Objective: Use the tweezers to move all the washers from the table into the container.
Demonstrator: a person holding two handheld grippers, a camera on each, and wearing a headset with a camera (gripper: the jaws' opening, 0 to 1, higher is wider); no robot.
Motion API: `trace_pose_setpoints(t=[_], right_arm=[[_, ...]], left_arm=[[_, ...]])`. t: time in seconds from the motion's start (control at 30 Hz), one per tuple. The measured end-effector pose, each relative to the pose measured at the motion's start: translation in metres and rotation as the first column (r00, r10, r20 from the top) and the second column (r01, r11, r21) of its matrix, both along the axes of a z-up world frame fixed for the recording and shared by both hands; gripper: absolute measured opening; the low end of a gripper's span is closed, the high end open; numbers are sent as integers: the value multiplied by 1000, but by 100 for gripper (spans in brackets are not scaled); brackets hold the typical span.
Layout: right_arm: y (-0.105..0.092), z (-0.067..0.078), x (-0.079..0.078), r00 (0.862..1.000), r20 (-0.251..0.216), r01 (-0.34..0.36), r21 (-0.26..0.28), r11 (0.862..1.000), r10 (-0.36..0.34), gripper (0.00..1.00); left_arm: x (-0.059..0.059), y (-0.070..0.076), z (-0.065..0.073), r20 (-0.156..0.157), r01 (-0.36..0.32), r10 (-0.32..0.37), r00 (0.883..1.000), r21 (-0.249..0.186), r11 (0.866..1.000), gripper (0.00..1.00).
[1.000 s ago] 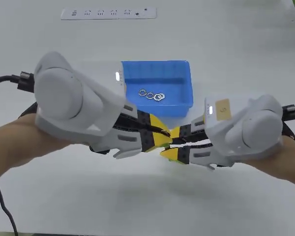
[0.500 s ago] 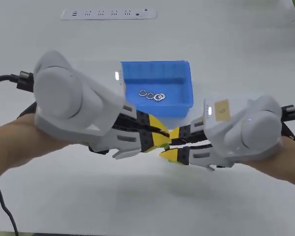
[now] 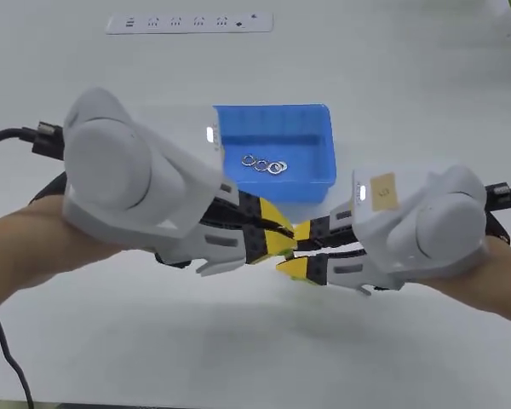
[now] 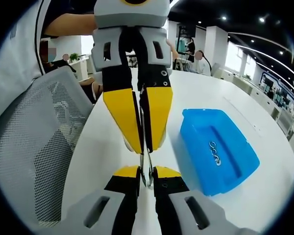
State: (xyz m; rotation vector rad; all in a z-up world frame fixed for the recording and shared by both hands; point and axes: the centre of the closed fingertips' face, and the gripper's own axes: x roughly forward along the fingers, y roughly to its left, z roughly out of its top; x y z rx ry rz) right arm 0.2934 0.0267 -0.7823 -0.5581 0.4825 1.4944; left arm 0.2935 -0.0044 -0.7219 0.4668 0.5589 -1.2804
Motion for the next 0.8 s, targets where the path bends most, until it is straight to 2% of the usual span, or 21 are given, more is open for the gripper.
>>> trace_pose_setpoints(t=[0.2, 0.5, 0.8], right_arm=[[1, 1, 1, 1000, 3, 0, 3, 1000, 0, 12], [0, -2, 2, 1000, -3, 4, -8, 1000, -4, 12], [-2, 2, 2, 1000, 7, -5, -3, 1000, 5, 12]], left_arm=[[2, -1, 1, 12, -1, 1, 1000, -3, 1000, 6], [3, 0, -2, -11, -8, 8, 1000, -5, 1000, 6], [4, -3, -2, -12, -5, 5, 1000, 13, 1000, 6]])
